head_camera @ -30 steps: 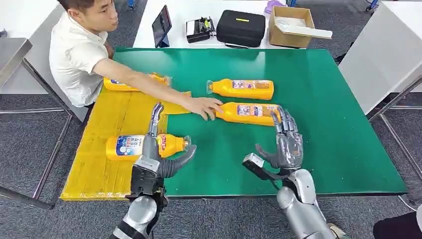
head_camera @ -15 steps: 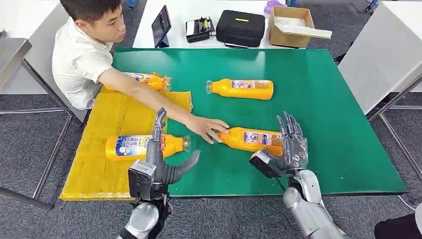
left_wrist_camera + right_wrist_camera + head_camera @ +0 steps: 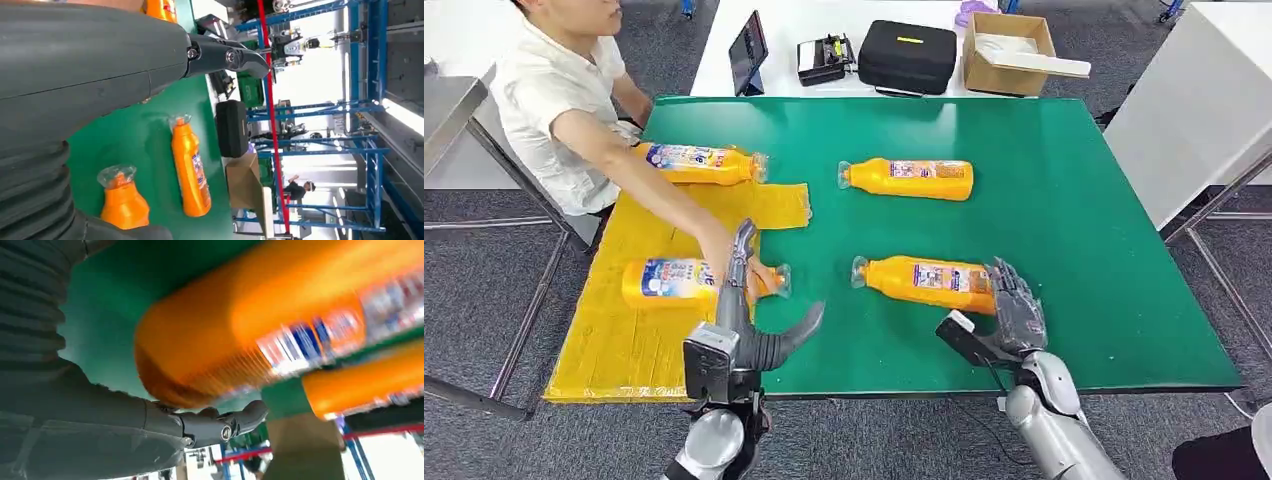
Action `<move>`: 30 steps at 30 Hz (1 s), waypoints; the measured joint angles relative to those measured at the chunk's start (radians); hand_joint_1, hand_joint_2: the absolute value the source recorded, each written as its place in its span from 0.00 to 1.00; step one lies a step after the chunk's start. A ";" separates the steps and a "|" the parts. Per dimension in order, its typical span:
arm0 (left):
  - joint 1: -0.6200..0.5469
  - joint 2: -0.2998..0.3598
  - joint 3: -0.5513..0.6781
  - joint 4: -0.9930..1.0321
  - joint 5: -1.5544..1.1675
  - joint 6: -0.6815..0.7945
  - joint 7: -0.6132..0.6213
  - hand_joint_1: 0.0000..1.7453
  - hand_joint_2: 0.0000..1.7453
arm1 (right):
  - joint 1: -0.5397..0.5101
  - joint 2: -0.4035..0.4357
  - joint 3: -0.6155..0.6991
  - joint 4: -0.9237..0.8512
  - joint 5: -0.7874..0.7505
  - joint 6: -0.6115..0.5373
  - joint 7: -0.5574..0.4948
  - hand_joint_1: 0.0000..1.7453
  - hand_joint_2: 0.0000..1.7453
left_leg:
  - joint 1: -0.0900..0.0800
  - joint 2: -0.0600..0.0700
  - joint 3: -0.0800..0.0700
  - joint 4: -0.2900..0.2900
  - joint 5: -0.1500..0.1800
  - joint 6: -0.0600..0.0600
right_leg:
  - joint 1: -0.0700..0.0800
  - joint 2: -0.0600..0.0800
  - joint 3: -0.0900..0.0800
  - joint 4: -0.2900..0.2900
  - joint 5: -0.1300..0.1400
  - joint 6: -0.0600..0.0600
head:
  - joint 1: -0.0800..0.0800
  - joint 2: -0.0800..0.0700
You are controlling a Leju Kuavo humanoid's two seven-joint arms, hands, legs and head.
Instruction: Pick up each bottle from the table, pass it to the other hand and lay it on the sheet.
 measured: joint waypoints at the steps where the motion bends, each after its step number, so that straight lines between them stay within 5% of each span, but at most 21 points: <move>1: 0.000 0.000 -0.003 0.001 0.006 -0.005 0.005 0.00 1.00 | -0.006 0.000 0.000 0.014 0.000 0.000 0.000 0.00 1.00 | 0.000 0.000 0.000 0.000 0.000 0.000 | 0.000 0.000 0.000 0.000 0.000 0.000 | 0.000 0.000; 30: -0.008 -0.013 -0.024 0.008 0.015 -0.038 0.013 0.00 1.00 | -0.147 0.030 0.101 0.147 0.133 -0.018 0.055 0.00 1.00 | 0.000 0.001 0.001 0.000 0.001 0.000 | 0.000 0.001 0.000 0.000 0.001 0.001 | 0.000 0.000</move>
